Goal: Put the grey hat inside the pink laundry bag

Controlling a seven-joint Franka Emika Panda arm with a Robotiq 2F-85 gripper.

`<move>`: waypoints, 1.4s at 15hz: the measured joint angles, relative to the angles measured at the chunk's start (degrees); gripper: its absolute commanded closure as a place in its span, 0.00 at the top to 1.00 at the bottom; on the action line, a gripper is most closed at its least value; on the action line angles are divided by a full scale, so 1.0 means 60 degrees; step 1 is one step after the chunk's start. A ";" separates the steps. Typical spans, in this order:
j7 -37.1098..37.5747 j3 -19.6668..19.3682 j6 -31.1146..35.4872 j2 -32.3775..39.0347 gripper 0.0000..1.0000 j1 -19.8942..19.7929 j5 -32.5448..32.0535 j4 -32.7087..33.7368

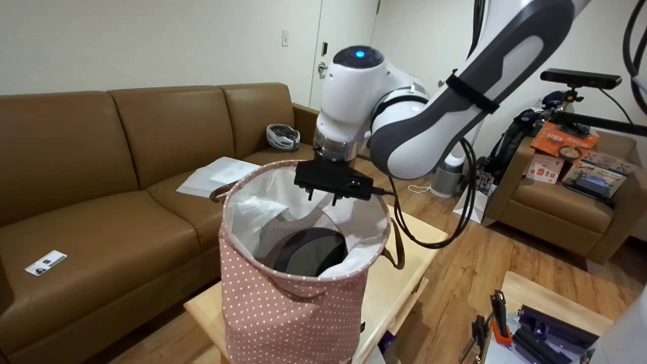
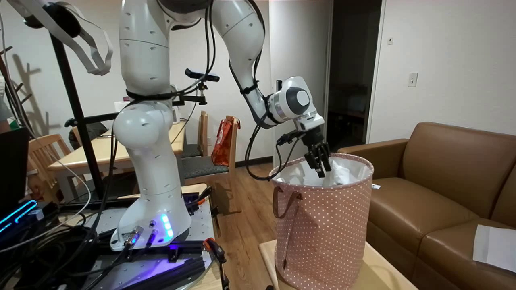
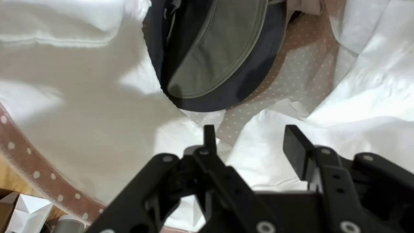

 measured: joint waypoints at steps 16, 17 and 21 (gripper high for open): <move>-1.0379 -0.0277 -0.2431 -0.1876 1.00 0.0314 0.7609 0.0969; -1.1048 -0.0281 -0.2561 -0.2003 1.00 0.0317 0.7822 0.0965; -1.3203 -0.0369 -0.2939 -0.2345 1.00 0.0310 0.7843 0.0901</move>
